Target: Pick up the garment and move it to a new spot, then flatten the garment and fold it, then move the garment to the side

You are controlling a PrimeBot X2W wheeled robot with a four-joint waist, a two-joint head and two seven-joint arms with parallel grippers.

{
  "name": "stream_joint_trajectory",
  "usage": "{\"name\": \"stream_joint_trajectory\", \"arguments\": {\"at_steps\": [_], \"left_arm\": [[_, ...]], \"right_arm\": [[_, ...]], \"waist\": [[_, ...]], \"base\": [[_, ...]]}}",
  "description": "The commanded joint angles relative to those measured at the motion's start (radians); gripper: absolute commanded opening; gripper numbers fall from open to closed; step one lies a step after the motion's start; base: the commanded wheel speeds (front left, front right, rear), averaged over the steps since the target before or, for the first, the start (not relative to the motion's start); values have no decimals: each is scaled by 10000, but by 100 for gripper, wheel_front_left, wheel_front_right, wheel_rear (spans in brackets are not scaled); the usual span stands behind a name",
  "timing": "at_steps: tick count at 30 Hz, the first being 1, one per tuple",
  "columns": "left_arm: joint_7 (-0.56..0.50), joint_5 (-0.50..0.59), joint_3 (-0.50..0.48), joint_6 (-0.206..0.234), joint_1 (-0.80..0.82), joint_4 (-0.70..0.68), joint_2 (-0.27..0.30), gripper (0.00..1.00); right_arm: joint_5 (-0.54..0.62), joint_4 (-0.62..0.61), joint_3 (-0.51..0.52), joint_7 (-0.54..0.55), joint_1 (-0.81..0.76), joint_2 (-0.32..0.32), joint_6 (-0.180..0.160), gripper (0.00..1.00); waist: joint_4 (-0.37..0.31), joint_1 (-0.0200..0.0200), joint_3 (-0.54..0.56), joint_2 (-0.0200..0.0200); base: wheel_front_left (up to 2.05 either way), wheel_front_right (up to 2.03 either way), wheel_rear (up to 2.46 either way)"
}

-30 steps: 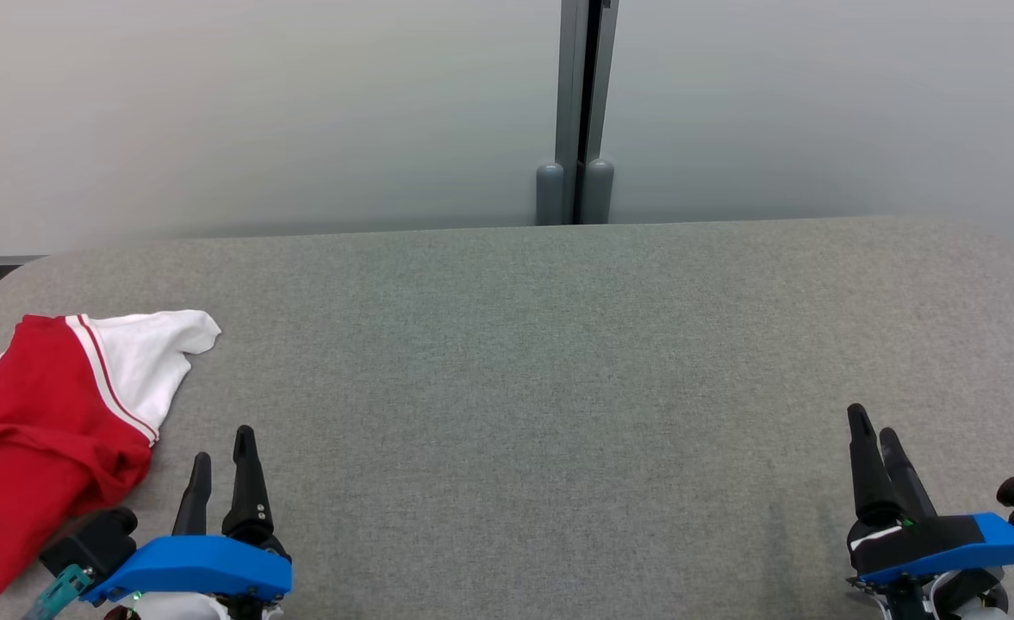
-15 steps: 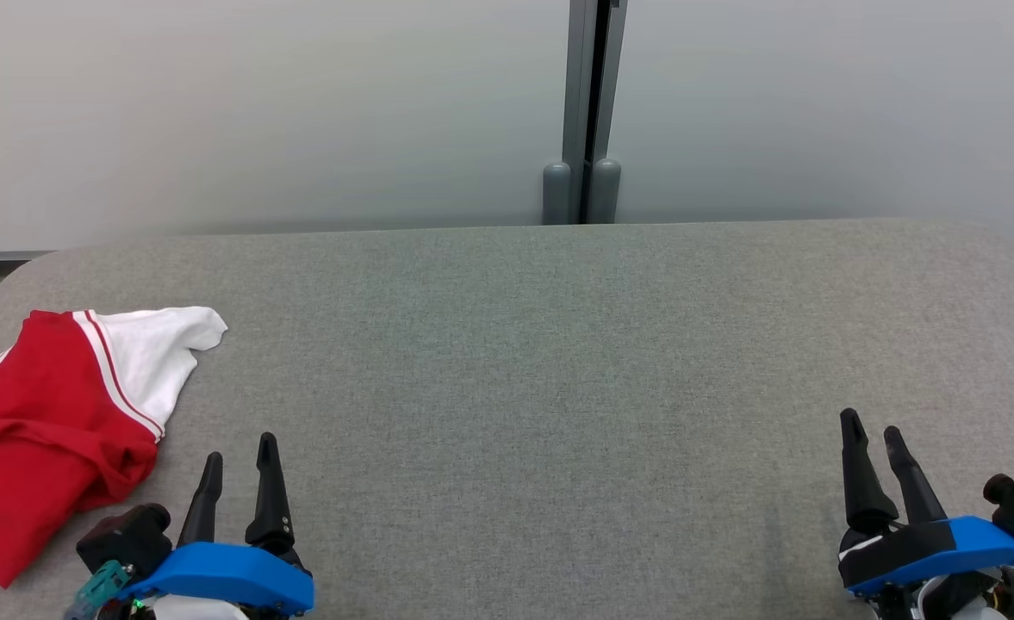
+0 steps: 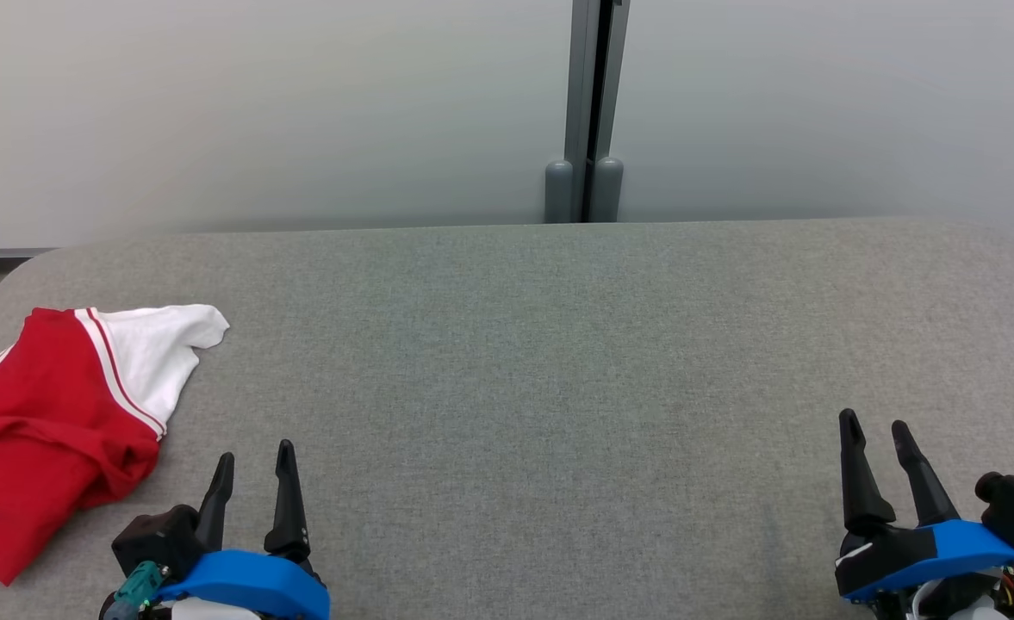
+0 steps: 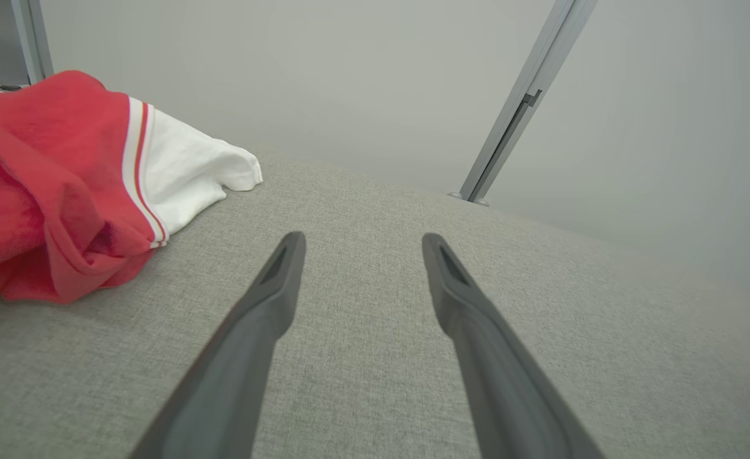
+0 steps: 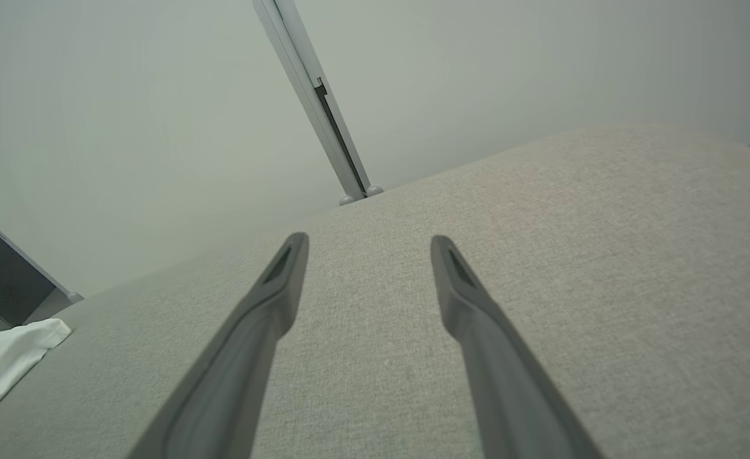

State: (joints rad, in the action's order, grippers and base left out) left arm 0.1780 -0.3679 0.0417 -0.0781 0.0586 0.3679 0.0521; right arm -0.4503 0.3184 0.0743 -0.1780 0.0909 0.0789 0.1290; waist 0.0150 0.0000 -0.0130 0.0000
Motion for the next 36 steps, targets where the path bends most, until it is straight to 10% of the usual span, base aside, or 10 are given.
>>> {"name": "stream_joint_trajectory", "arguments": {"at_steps": [1, 36], "left_arm": [[101, 283, 20, 51, 66, -36, 40, 100], [809, 2670, -157, 317, -299, -104, -12, 100]], "right_arm": [[313, -89, 33, -89, -94, 68, 22, 100], [2867, 60, 163, -810, -350, -116, 28, 100]], "waist": [[9, 0, 4, 0], [21, 0, 160, 0]], "base": [[0, 0, 0], [0, 0, 0]]}}
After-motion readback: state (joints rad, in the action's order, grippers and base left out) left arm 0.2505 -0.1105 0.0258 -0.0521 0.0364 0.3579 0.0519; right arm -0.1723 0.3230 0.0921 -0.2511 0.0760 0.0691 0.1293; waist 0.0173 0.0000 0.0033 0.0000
